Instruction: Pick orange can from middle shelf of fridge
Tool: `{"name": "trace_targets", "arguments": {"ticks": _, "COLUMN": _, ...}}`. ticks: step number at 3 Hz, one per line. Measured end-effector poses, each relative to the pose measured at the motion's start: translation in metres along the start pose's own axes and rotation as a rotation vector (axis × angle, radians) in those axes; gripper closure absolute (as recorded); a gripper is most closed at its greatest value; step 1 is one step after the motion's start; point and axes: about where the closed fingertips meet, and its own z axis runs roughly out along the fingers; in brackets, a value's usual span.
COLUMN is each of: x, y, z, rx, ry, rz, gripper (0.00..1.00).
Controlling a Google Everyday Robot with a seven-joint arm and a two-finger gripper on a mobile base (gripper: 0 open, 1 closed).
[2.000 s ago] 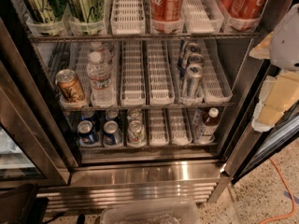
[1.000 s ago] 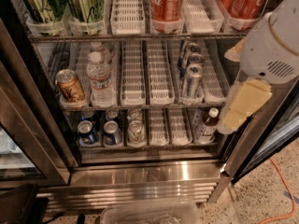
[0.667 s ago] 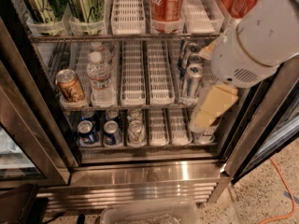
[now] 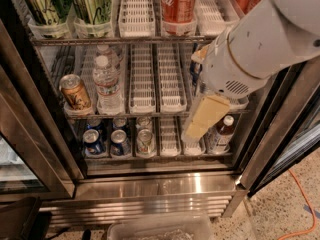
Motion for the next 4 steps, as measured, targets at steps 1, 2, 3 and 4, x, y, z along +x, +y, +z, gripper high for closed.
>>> {"name": "trace_targets", "arguments": {"ticks": 1, "x": -0.011, "y": 0.013, "z": 0.018, "rx": 0.017, "ry": -0.057, "rz": 0.017, "gripper": 0.00}}
{"name": "trace_targets", "arguments": {"ticks": 2, "x": -0.034, "y": 0.014, "z": 0.046, "rx": 0.057, "ry": -0.147, "rz": 0.018, "gripper": 0.00}}
{"name": "trace_targets", "arguments": {"ticks": 3, "x": -0.058, "y": 0.023, "z": 0.071, "rx": 0.057, "ry": -0.219, "rz": 0.011, "gripper": 0.00}}
{"name": "trace_targets", "arguments": {"ticks": 4, "x": -0.077, "y": 0.046, "z": 0.101, "rx": 0.012, "ry": -0.279, "rz": 0.025, "gripper": 0.00}}
